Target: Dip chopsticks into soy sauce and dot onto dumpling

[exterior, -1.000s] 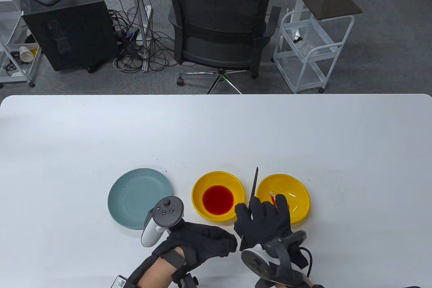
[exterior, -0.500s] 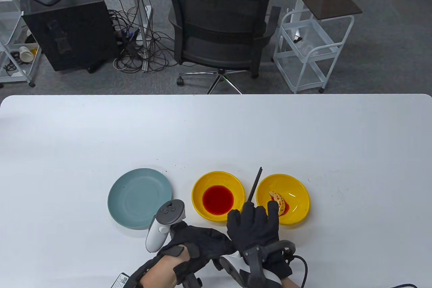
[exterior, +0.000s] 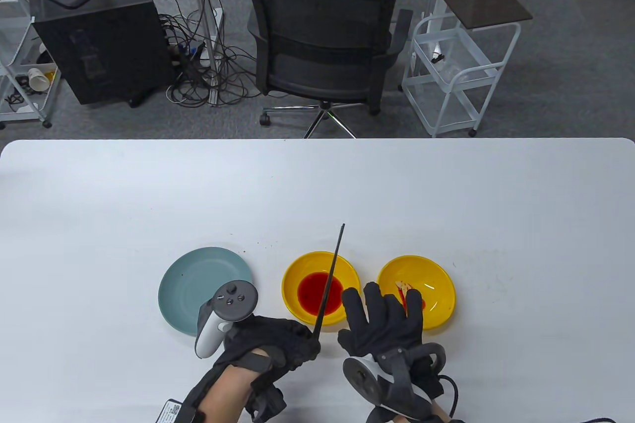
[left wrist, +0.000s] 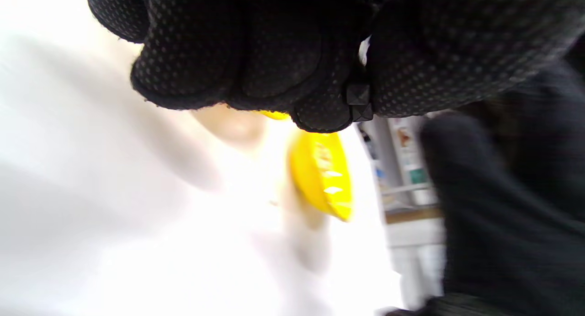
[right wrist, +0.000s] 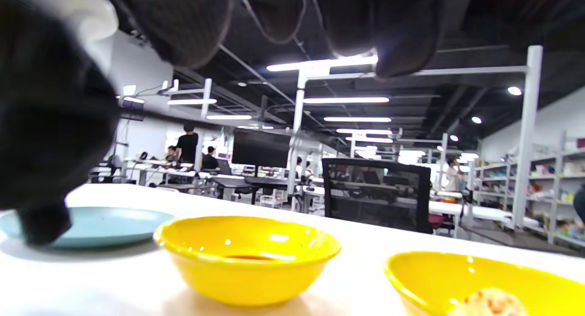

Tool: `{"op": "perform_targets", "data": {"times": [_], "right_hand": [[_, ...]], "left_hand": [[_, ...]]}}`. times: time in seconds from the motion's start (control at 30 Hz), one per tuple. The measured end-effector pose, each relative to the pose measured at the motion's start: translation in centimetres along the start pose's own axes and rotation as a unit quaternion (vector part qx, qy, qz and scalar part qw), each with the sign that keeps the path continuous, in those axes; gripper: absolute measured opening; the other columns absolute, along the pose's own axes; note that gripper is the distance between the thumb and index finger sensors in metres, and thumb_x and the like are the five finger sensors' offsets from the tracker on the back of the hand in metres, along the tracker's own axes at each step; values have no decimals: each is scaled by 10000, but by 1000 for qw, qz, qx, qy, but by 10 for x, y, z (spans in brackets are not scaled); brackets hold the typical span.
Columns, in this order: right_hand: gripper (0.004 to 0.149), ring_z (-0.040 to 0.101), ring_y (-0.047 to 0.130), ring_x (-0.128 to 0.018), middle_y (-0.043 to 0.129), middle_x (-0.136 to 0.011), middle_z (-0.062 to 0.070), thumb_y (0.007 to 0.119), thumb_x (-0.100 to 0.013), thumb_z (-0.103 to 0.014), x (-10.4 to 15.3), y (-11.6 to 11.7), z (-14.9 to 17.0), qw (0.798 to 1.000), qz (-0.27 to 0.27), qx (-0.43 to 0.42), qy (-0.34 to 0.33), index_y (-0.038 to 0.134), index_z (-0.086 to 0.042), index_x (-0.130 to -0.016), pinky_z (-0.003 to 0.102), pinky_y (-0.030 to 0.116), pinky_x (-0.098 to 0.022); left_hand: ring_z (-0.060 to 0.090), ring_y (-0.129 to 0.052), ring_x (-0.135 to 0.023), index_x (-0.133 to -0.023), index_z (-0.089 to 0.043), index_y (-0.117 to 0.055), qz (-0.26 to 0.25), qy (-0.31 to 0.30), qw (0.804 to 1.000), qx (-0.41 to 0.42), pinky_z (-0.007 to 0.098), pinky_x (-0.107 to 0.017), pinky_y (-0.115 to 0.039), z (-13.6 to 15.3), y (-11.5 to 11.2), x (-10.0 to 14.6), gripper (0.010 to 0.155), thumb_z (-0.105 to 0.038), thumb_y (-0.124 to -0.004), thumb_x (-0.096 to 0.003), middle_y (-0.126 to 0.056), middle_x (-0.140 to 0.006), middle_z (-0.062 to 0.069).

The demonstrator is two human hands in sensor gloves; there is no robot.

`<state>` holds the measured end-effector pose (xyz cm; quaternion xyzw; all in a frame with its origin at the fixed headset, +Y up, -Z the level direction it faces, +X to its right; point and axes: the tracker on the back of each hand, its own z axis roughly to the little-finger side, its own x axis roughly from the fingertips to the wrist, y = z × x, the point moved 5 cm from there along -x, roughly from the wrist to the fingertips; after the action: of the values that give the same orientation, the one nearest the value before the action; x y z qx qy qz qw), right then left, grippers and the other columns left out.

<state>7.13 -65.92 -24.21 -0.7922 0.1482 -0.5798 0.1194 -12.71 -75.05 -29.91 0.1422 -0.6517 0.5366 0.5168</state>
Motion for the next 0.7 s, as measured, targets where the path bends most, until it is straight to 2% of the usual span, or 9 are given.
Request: {"op": "perform_targets", "data": {"times": [0.13,0.4,0.63,0.7], "right_hand": [[734,482,733,-842,522,-1075,218,701,-448,-520,-2,-1,15,999,-8,-42,26,448,-191,-1054,778,365,-688],[738,483,727,-851,512,-1083,218,698,-447,-531,-2,2,23,997,-26,-63,30,454,-191,-1054,781,360,-687],[727,492,716,-858,509,-1085,223,688,-452,-527,-2,3,25,996,-36,-79,30,465,-187,-1055,789,340,-683],[730,493,714,-859,506,-1086,224,688,-451,-531,-2,4,25,995,-41,-84,31,466,-187,-1055,789,336,-683]], "left_hand": [[316,-1045,-474,-700,-80,-1024,-38,46,996,-66,651,-653,-679,13,10,-3,497,-484,-957,-419,-1042,-593,102],[313,-1041,-489,-718,-84,-1012,-23,74,993,-94,650,-649,-679,21,2,-14,497,-482,-940,-428,-1034,-612,96],[313,-1032,-499,-737,-80,-989,-1,95,995,-13,636,-662,-660,38,-4,-20,503,-481,-907,-445,-1017,-627,98],[315,-1027,-501,-742,-79,-982,0,99,995,-13,634,-655,-659,40,-5,-21,507,-483,-898,-447,-1011,-631,98]]}}
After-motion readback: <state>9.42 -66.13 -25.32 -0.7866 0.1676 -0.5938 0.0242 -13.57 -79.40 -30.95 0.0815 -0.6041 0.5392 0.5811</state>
